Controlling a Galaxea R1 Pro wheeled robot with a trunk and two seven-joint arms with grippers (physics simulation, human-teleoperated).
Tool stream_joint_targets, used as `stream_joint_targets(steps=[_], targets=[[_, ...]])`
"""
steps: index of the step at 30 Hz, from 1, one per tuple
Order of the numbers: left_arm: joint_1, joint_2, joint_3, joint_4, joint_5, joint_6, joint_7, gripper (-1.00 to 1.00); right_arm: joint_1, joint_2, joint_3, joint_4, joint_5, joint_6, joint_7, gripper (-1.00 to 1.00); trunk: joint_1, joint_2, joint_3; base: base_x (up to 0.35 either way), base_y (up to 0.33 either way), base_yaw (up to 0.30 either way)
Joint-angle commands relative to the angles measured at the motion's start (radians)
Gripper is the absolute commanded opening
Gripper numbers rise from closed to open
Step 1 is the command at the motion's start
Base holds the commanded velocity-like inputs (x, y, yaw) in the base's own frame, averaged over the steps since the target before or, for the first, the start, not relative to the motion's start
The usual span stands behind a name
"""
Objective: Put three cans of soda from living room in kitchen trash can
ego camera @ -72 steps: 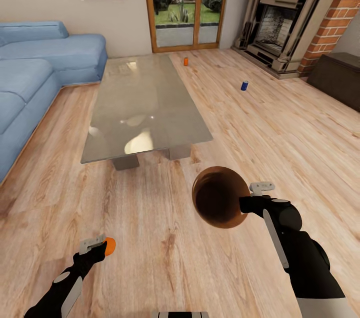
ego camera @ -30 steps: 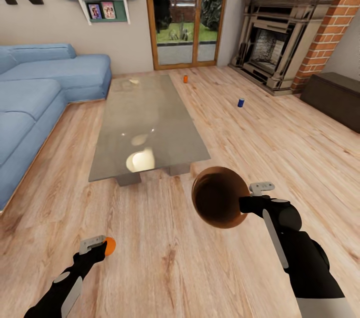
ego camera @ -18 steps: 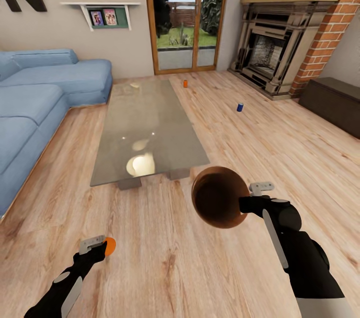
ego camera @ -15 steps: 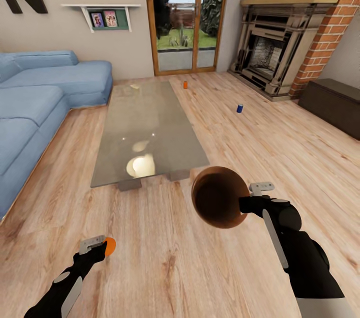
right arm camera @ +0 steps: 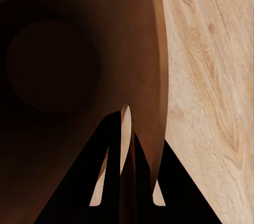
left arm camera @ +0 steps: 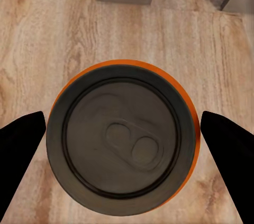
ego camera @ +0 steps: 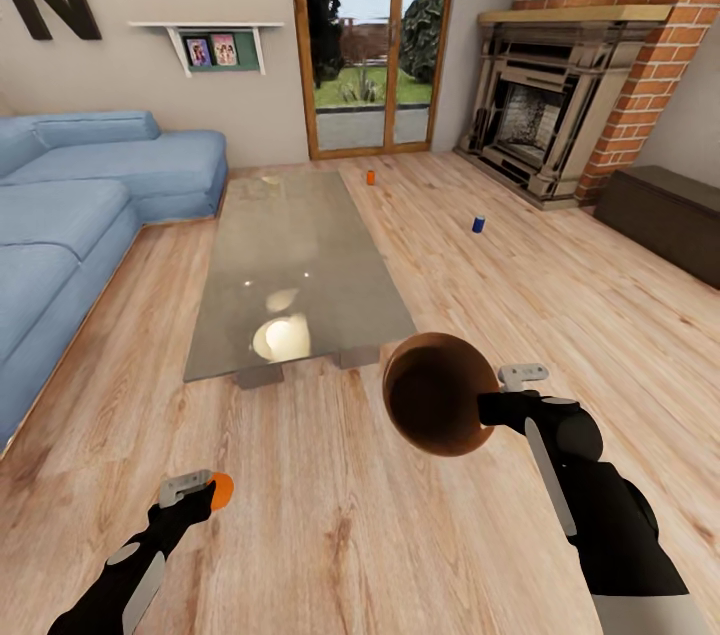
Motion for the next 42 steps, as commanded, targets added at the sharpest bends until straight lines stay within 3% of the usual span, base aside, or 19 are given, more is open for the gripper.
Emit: stream_joint_targets(steps=[1, 8, 14, 18, 22, 31, 32, 37, 39, 42], targets=[[0.0, 0.0, 0.0, 0.0, 0.0, 0.0, -0.001, -1.0, 0.0, 0.0, 0.0, 0.0, -0.014, 0.0, 0.005, -1.0, 0.0, 0.0, 0.001, 0.0, 0.0, 0.0], [0.0, 0.0, -0.002, -0.04, 0.0, 0.001, -0.006, -1.0, 0.0, 0.0, 0.0, 0.0, -0.013, 0.0, 0.005, -1.0, 0.0, 0.0, 0.002, 0.0, 0.0, 0.0], [0.0, 0.0, -0.033, -0.064, 0.001, 0.006, -0.051, -1.0, 0.002, 0.001, 0.0, 0.003, -0.011, 0.0, 0.004, -1.0, 0.0, 0.0, 0.002, 0.0, 0.0, 0.0], [0.0, 0.0, -0.037, -0.103, 0.002, 0.031, -0.156, -1.0, 0.024, 0.001, 0.0, 0.003, -0.007, 0.0, 0.003, -1.0, 0.0, 0.0, 0.002, 0.0, 0.0, 0.0], [0.0, 0.009, -0.036, -0.202, 0.003, 0.183, -0.347, -1.0, 0.05, 0.001, 0.0, 0.006, -0.002, 0.0, 0.0, -1.0, 0.0, 0.0, 0.002, 0.0, 0.0, 0.0], [0.0, 0.018, -0.034, -0.374, 0.005, 0.412, -0.546, -1.0, 0.071, 0.006, 0.006, 0.068, 0.003, -0.001, -0.006, -1.0, 0.0, 0.0, 0.002, 0.0, 0.0, 0.0], [0.0, 0.018, -0.034, -0.383, 0.005, 0.428, -0.562, -1.0, 0.072, 0.008, 0.011, 0.076, 0.003, -0.002, -0.007, -1.0, 0.0, 0.0, 0.002, 0.0, 0.0, 0.0], [0.0, 0.019, -0.031, -0.441, 0.005, 0.538, -0.695, -1.0, 0.073, 0.014, 0.121, 0.117, 0.003, -0.005, -0.051, -1.0, 0.0, 0.0, 0.002, 0.0, 0.0, 0.0], [0.0, 0.019, -0.03, -0.454, 0.005, 0.557, -0.727, -1.0, 0.073, 0.016, 0.135, 0.12, 0.003, -0.01, -0.072, -1.0, 0.0, 0.0, 0.002, 0.0, 0.0, 0.0], [0.0, 0.02, -0.029, -0.484, 0.005, 0.618, -0.842, -1.0, 0.073, 0.017, 0.154, 0.133, 0.002, -0.016, -0.101, -1.0, 0.0, 0.0, 0.002, 0.0, 0.0, 0.0]])
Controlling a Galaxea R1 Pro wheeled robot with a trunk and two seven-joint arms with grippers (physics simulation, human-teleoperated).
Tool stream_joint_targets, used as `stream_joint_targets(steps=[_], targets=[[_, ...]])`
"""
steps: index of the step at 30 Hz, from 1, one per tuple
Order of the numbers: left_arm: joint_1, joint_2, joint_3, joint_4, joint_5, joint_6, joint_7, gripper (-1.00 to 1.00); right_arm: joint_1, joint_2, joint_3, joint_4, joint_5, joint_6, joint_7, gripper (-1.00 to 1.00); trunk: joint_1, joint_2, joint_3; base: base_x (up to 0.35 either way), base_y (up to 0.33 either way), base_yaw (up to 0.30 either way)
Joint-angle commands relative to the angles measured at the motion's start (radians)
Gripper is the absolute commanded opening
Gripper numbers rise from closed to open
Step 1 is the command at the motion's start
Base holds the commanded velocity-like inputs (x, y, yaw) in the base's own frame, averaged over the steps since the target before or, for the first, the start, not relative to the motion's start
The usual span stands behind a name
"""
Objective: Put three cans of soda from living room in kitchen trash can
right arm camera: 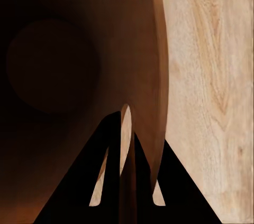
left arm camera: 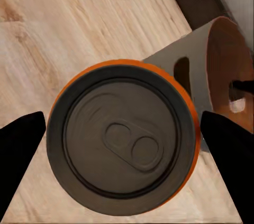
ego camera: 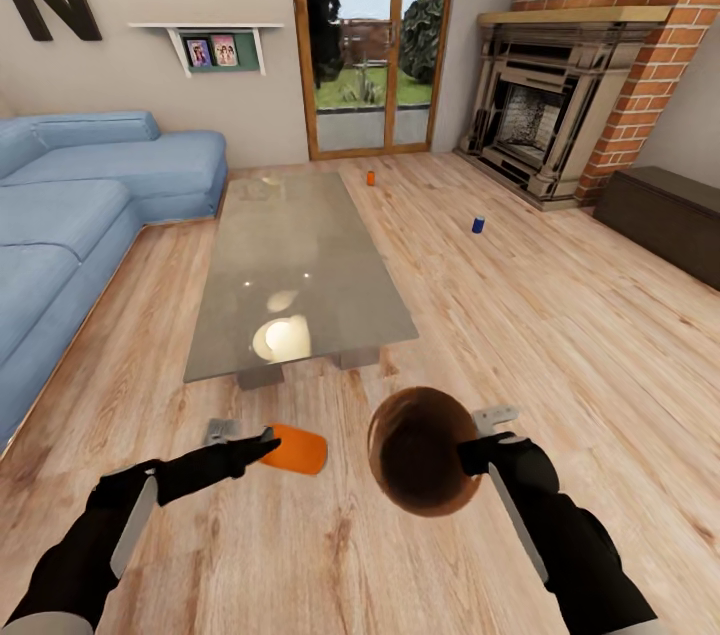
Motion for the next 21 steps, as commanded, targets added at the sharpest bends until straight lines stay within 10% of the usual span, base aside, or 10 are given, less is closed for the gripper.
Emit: stream_joint_targets(steps=[1, 14, 21], targets=[[0.0, 0.0, 0.001, -0.006, -0.002, 0.01, -0.048, -1.0, 0.0, 0.001, 0.003, 0.004, -0.038, -0.003, 0.001, -1.0, 0.0, 0.0, 0.0, 0.0, 0.0, 0.0], [0.0, 0.006, 0.002, -0.015, -0.002, 0.043, -0.329, -1.0, 0.0, 0.001, 0.009, 0.032, -0.04, -0.006, -0.006, -1.0, 0.0, 0.0, 0.0, 0.0, 0.0, 0.0], [0.0, 0.027, 0.029, -0.014, 0.0, 0.063, -0.367, -1.0, 0.0, 0.001, 0.009, 0.032, -0.041, -0.007, -0.006, -1.0, 0.0, 0.0, 0.0, 0.0, 0.0, 0.0]])
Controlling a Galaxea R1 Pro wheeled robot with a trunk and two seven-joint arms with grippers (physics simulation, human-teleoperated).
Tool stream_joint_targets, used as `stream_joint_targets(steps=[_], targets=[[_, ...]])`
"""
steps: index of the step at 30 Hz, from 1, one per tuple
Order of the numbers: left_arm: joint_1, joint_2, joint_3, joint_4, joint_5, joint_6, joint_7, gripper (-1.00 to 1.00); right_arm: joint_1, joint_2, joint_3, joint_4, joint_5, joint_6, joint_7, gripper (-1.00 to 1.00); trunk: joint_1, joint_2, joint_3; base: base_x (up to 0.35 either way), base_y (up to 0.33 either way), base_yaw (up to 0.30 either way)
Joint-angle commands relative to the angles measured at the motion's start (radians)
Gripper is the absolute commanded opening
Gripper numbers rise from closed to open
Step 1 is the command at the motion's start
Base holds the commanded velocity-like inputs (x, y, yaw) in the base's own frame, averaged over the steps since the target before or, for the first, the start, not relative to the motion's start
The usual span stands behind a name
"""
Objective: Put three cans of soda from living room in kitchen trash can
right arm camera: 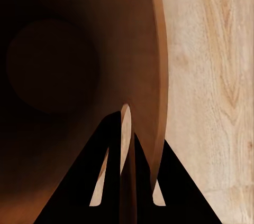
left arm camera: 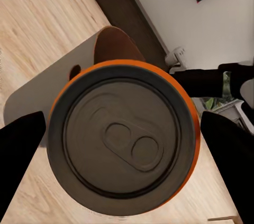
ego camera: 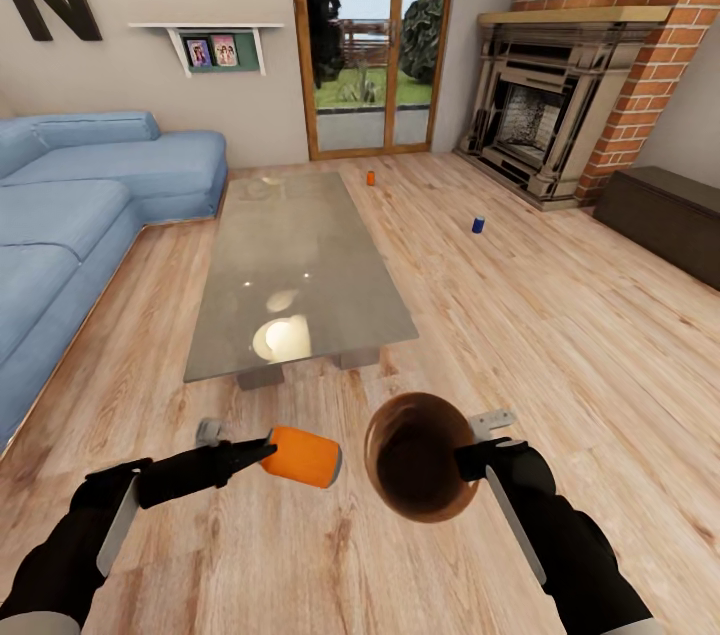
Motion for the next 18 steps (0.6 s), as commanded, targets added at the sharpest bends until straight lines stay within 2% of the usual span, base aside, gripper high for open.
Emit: stream_joint_targets(steps=[1, 8, 18], targets=[[0.0, 0.001, 0.005, 0.0, 0.0, 0.001, -0.003, -1.0, 0.0, 0.0, 0.0, 0.0, -0.004, -0.001, 0.004, -1.0, 0.0, 0.0, 0.0, 0.0, 0.0, 0.0], [0.0, 0.003, 0.024, 0.005, 0.0, 0.002, -0.095, -1.0, 0.0, 0.001, 0.0, 0.0, -0.005, 0.0, 0.004, -1.0, 0.0, 0.0, 0.0, 0.0, 0.0, 0.0], [0.0, 0.002, 0.025, 0.007, 0.001, 0.002, -0.109, -1.0, 0.0, 0.006, 0.001, 0.022, -0.006, -0.001, 0.006, -1.0, 0.0, 0.0, 0.0, 0.0, 0.0, 0.0]])
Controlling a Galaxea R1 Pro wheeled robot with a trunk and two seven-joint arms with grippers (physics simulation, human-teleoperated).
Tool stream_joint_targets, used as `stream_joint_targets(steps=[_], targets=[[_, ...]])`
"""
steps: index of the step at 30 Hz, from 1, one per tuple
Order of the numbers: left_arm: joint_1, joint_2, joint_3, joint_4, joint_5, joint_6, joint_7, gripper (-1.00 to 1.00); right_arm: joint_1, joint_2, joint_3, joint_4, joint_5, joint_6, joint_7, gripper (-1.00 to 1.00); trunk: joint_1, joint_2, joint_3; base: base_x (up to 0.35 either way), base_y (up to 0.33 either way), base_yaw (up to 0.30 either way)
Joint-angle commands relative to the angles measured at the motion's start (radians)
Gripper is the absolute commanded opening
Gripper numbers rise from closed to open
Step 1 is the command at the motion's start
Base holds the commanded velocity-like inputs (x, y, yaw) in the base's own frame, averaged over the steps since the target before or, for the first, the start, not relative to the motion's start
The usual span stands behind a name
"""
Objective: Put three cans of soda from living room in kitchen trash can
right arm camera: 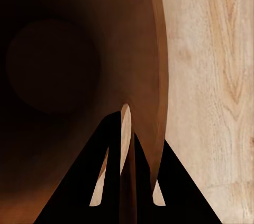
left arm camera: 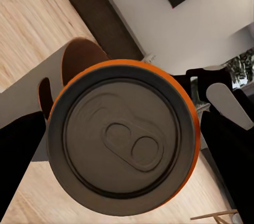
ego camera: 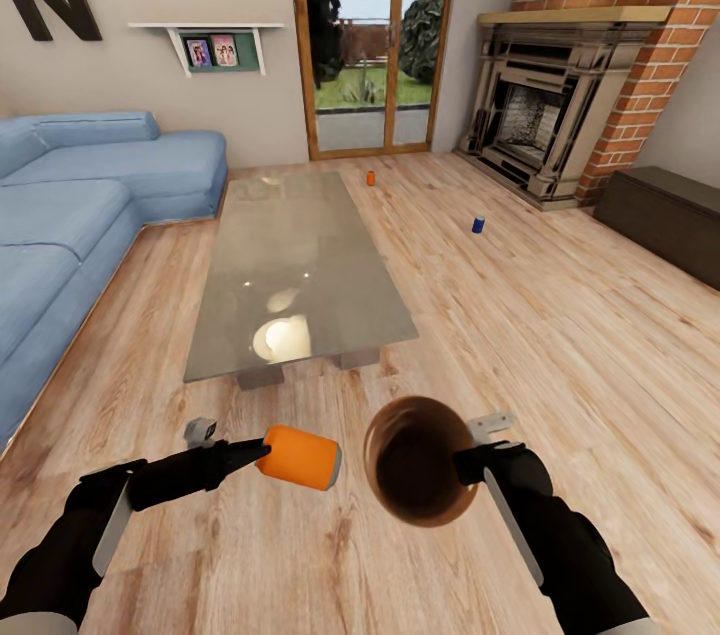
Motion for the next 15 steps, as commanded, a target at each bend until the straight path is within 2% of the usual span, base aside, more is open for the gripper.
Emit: stream_joint_targets(steps=[1, 15], targets=[[0.0, 0.0, 0.0, 0.001, 0.0, 0.0, -0.002, -1.0, 0.0, 0.0, 0.0, 0.003, -0.008, -0.001, 0.005, -1.0, 0.0, 0.0, 0.0, 0.0, 0.0, 0.0], [0.0, -0.001, -0.001, 0.032, 0.0, -0.001, -0.033, -1.0, 0.0, 0.001, 0.001, 0.03, -0.01, -0.001, 0.005, -1.0, 0.0, 0.0, 0.0, 0.0, 0.0, 0.0]])
